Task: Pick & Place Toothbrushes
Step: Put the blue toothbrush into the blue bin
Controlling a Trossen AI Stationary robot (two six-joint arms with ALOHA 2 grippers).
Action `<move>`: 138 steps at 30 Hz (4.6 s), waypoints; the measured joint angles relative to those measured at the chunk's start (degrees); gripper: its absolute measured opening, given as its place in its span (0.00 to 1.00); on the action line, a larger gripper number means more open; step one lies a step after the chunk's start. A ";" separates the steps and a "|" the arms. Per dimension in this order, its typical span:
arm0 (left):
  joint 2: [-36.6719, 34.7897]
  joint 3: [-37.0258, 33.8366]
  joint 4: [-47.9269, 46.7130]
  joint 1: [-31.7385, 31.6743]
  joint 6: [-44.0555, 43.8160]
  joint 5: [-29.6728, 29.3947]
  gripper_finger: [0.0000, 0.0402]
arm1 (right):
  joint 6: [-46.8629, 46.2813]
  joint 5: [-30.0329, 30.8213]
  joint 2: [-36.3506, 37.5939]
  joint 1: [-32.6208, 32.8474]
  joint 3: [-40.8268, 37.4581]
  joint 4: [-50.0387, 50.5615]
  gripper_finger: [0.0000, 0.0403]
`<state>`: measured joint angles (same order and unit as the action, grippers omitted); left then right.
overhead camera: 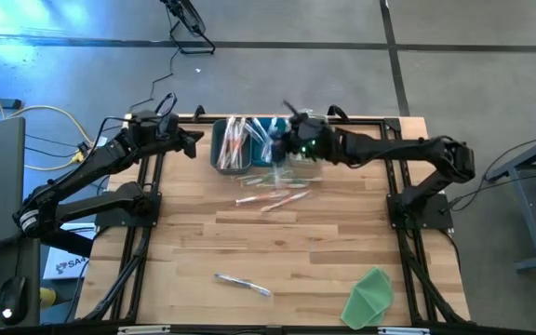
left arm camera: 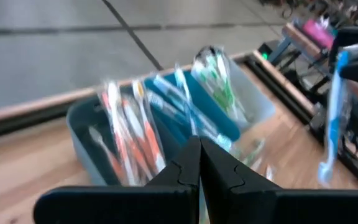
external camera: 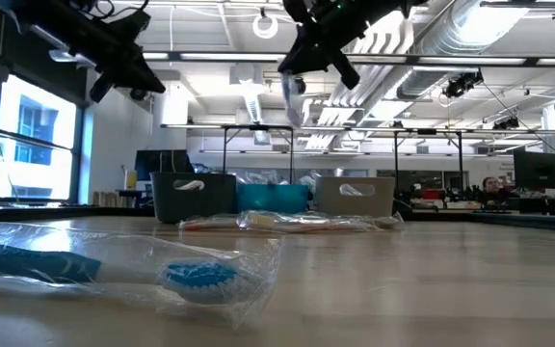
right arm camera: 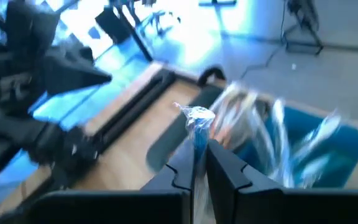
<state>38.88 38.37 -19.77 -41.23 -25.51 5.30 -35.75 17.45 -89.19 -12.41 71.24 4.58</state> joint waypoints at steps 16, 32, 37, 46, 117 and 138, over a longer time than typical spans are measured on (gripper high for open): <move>1.10 0.00 17.51 -0.02 10.63 -11.39 0.00 | 6.03 -0.35 0.00 -11.58 0.00 -11.37 0.04; 6.93 0.00 23.01 -0.02 11.77 -15.54 0.00 | 12.25 -5.61 -6.16 -15.39 -0.06 -18.24 0.04; 8.14 0.00 23.02 -0.02 11.76 -15.53 0.00 | 11.98 -7.38 -9.09 -15.32 0.00 -18.13 0.04; 8.41 0.00 22.96 -0.02 11.75 -15.53 0.00 | 11.54 -10.19 -13.47 -15.36 0.00 -16.80 0.04; 8.39 0.00 22.69 -0.02 11.71 -15.43 0.00 | 20.61 -13.16 -10.03 -15.76 -0.04 -14.27 0.41; 8.38 0.00 22.69 -0.01 10.11 -12.69 0.00 | 16.36 -20.90 -8.57 -14.11 -0.04 -14.25 0.20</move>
<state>47.26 38.37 2.92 -41.24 -15.40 -7.39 -19.39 -3.44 -97.76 -26.51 71.20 -9.67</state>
